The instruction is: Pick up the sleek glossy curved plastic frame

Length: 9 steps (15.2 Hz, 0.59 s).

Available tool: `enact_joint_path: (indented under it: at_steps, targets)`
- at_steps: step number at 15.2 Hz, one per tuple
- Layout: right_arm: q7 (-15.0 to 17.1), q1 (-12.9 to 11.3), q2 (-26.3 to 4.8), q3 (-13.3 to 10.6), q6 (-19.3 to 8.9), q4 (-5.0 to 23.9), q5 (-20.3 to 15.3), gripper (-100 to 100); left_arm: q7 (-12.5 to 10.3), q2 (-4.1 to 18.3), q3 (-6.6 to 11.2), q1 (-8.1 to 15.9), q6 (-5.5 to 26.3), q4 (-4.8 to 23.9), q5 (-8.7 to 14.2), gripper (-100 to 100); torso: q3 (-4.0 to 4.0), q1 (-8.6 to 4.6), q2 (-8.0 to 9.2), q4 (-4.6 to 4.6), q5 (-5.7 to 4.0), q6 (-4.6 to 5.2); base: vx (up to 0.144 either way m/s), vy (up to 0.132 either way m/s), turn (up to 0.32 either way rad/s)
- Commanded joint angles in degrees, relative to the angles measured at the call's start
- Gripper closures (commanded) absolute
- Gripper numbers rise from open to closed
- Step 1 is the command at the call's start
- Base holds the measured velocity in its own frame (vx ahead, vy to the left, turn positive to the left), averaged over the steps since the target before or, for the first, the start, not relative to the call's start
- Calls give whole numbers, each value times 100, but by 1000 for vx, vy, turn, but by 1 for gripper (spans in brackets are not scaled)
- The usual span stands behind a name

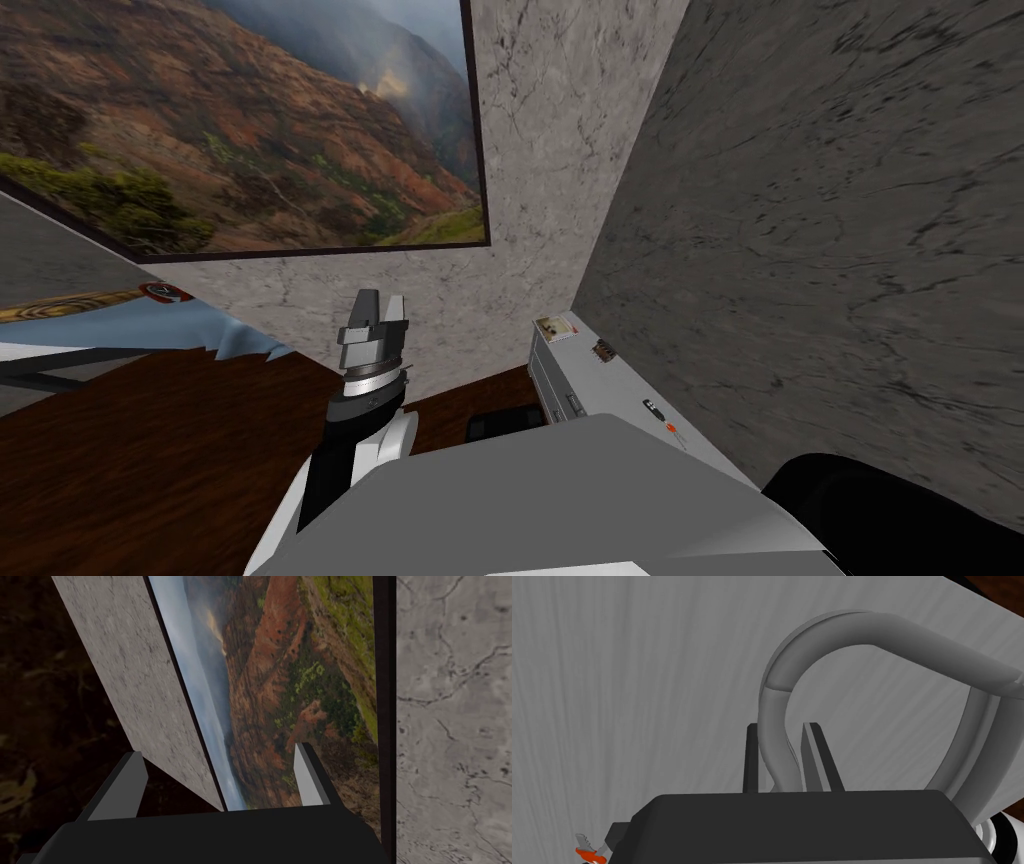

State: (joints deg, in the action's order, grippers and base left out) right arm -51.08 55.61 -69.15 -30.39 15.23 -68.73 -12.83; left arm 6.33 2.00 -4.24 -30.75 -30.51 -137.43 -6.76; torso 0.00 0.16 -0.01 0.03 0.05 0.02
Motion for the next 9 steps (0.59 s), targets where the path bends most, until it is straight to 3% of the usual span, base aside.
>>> enact_joint_path:
  at_steps: [1,8,9]
  targets:
    - [0,0,0,0,0,0,0,100,0,0,0,0,0,0,0,0,0,0,0,0,0,0,-1,-2,13]
    - [-19,375,-523,206,116,-304,213,100,0,0,0,-1,0,0,0,0,-11,35,-17,-6,10,8,25,40,-67]
    - [-24,328,-436,177,68,-282,178,100,0,0,0,-1,0,0,0,0,-12,34,-19,-6,10,8,18,27,-18]
